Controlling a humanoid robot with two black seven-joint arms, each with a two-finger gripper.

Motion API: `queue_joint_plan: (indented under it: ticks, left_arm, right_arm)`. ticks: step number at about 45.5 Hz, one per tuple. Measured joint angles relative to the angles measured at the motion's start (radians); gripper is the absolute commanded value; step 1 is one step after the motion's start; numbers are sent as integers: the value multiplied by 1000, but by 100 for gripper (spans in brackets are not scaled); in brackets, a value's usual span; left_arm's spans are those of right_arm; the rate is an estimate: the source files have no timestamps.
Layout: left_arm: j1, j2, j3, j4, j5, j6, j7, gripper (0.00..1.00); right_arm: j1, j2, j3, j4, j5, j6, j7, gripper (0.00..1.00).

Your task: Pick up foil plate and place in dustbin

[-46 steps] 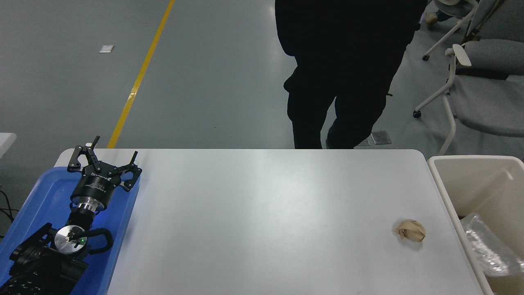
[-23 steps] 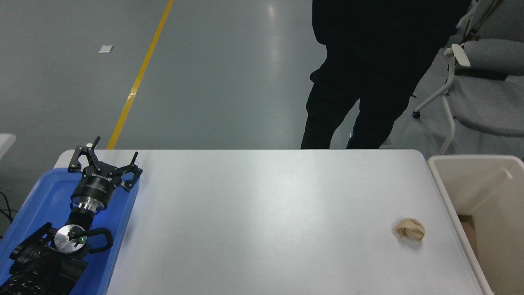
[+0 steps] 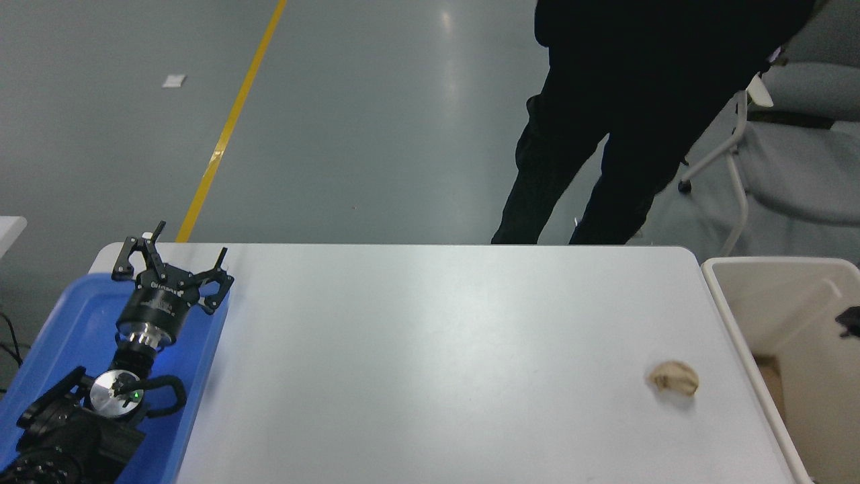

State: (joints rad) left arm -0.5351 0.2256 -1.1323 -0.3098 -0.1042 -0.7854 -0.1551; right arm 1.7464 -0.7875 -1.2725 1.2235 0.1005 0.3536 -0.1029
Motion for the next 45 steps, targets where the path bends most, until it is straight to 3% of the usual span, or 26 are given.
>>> queue_joint_plan:
  ticks: [12, 45]
  left_arm:
    - [1, 0, -1, 0, 0, 0, -1, 99]
    - [2, 0, -3, 0, 0, 0, -1, 99]
  right_arm:
    - [299, 163, -57, 52, 7, 312, 0, 100]
    - [636, 541, -30, 84, 10, 428, 0, 100]
